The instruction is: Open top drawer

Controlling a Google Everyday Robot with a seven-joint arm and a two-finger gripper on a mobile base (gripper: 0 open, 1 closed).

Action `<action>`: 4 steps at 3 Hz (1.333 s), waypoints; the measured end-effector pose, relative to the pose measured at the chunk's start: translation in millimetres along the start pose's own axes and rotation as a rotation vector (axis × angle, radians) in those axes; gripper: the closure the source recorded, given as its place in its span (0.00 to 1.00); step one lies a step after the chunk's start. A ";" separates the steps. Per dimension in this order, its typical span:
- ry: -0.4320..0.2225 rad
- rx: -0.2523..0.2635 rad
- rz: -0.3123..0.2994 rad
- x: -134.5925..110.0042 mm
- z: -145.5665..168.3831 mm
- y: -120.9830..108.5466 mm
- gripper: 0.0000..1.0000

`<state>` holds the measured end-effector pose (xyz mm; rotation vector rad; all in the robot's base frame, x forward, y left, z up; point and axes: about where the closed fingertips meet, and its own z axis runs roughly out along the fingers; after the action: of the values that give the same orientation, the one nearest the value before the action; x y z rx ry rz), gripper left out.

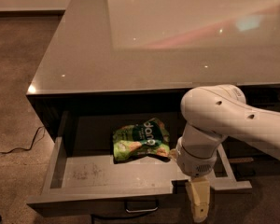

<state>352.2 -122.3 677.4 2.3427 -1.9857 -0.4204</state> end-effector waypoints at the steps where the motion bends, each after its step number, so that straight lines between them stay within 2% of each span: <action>1: 0.007 0.025 0.005 2.4 -7.2 0.5 0.00; 2: 0.036 0.057 0.007 5.6 -18.7 -0.7 0.13; 3: 0.057 0.091 -0.002 8.0 -26.9 -3.5 0.31; 4: 0.054 0.107 -0.001 10.8 -29.0 -6.9 0.54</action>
Offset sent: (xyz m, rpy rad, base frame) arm 0.0128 -0.0139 0.0303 -0.0584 -0.1082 -0.0134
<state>367.1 -135.7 702.0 2.3892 -2.0308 -0.2541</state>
